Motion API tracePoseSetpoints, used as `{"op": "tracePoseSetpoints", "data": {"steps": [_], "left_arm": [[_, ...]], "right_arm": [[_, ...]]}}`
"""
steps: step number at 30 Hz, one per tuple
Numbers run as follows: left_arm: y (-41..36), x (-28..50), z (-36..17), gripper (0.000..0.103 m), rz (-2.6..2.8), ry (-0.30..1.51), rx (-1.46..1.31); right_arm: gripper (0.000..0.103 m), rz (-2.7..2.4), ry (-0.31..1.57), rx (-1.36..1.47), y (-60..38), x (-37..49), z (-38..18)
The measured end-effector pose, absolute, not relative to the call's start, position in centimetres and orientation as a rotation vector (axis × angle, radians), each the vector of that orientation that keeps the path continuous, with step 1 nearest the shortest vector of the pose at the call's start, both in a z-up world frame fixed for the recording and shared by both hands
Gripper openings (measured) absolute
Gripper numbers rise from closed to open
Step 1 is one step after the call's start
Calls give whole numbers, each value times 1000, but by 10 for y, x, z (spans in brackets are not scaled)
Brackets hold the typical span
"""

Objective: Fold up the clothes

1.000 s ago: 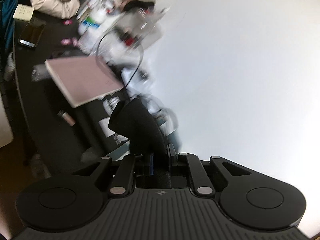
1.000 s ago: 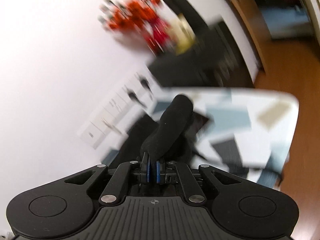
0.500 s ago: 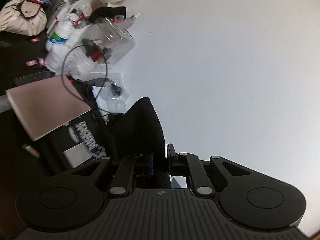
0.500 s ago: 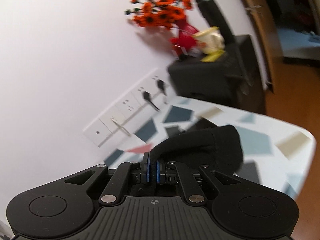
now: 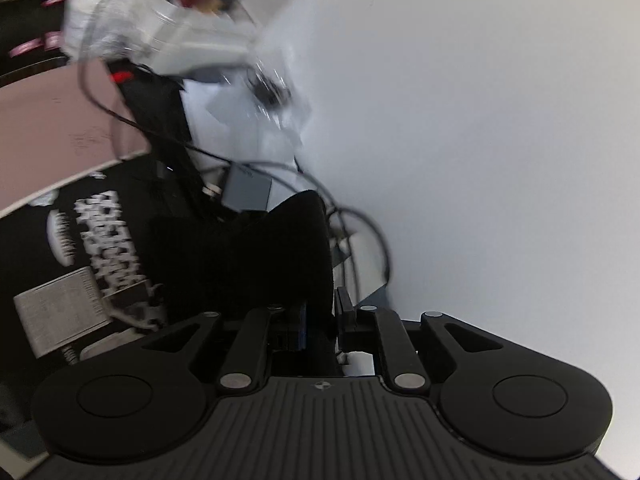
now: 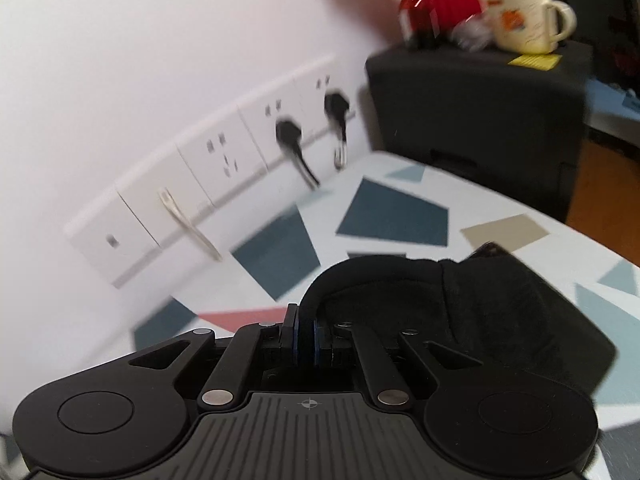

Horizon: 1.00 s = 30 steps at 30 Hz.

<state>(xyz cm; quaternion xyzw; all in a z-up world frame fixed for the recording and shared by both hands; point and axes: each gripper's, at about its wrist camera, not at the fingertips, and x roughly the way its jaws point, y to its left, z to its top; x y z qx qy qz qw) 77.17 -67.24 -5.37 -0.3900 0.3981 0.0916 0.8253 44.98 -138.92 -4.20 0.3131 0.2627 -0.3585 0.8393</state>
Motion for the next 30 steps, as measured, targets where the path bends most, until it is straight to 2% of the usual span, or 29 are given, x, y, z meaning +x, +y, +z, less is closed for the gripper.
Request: {"op": "tracePoseSetpoints", "data": {"steps": [1, 2, 3, 4, 6, 8, 14, 21, 30], "left_arm": [[-679, 781, -59, 38, 186, 884, -791], [-686, 789, -63, 55, 170, 925, -751], [-692, 796, -66, 63, 154, 965, -710], [-699, 801, -67, 68, 140, 992, -665], [-707, 802, -60, 68, 106, 995, -602], [-711, 797, -50, 72, 80, 969, -577], [-723, 766, -26, 78, -7, 926, -489], [-767, 707, -37, 81, -213, 973, -198], [-902, 618, -78, 81, -709, 1031, 205]], "right_arm": [[13, -756, 583, 646, -1391, 457, -49], [23, -748, 610, 629, -1392, 463, -55], [33, -729, 630, 616, -1392, 466, -57], [37, -705, 637, 614, -1392, 468, -55], [59, -654, 636, 627, -1392, 467, -47], [65, -613, 622, 621, -1387, 462, -32], [69, -449, 580, 589, -1356, 430, 10], [70, -469, 540, 409, -1288, 363, 15], [71, -660, 469, 520, -1280, 268, 24]]}}
